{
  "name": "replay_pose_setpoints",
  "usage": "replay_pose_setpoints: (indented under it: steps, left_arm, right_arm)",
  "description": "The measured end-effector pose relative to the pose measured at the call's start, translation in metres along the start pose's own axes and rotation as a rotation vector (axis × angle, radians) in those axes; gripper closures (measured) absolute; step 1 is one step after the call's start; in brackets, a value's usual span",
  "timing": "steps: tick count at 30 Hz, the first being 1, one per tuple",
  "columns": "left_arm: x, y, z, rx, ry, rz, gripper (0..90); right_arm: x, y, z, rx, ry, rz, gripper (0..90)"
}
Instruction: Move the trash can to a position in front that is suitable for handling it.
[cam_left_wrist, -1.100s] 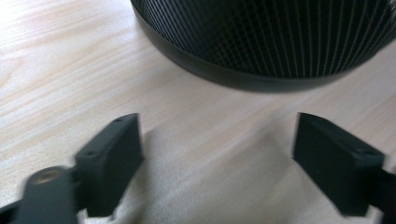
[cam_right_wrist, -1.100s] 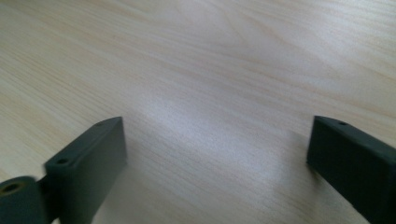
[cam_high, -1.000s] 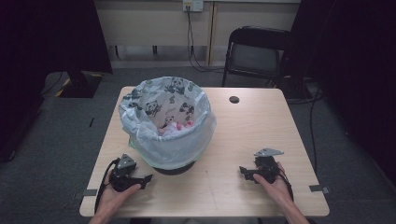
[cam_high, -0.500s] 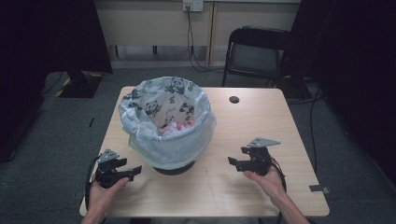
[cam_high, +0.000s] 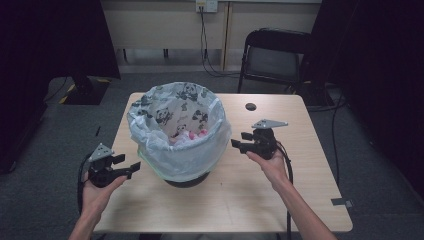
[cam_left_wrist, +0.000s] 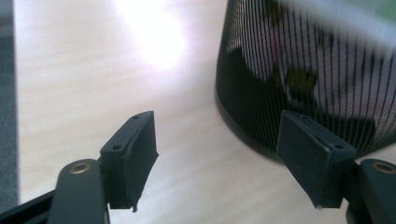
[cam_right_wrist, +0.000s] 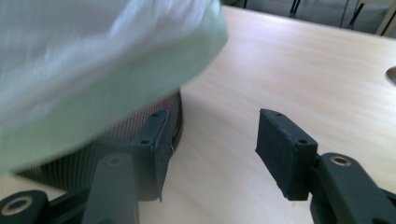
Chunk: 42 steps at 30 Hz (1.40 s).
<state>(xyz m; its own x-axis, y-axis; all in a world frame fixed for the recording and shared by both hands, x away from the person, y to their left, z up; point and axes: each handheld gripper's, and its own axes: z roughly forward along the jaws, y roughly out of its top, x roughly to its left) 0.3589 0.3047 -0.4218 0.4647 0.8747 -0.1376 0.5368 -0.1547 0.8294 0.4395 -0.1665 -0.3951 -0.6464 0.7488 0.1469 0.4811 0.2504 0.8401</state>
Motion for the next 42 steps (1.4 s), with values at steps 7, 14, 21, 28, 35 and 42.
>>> replay_pose_setpoints:
  steps: [7, 14, 21, 28, 35, 42]
  left_arm:
    - [0.014, 0.037, -0.004, -0.094, 0.022, 0.008, 30.1]
    - [0.019, 0.056, 0.008, -0.125, 0.023, -0.014, 28.1]
    - [0.009, 0.061, 0.018, -0.139, -0.025, -0.004, 27.4]
    - [0.005, 0.06, 0.021, -0.169, -0.019, -0.003, 29.5]
    - [-0.004, 0.058, 0.019, -0.18, -0.025, 0.029, 43.1]
    - [-0.014, 0.053, 0.015, -0.175, -0.076, 0.05, 44.3]
  right_arm:
    - [-0.004, 0.033, 0.009, -0.042, -0.034, 0.026, 38.9]
    - [-0.004, 0.049, 0.024, -0.046, -0.067, 0.03, 33.7]
    - [0.005, 0.051, 0.036, -0.07, -0.03, 0.034, 33.4]
    - [0.016, 0.051, 0.037, -0.098, -0.017, 0.005, 33.2]
    - [0.018, 0.049, 0.032, -0.091, 0.013, 0.016, 42.3]
    - [0.016, 0.043, 0.019, -0.085, 0.026, -0.001, 43.2]
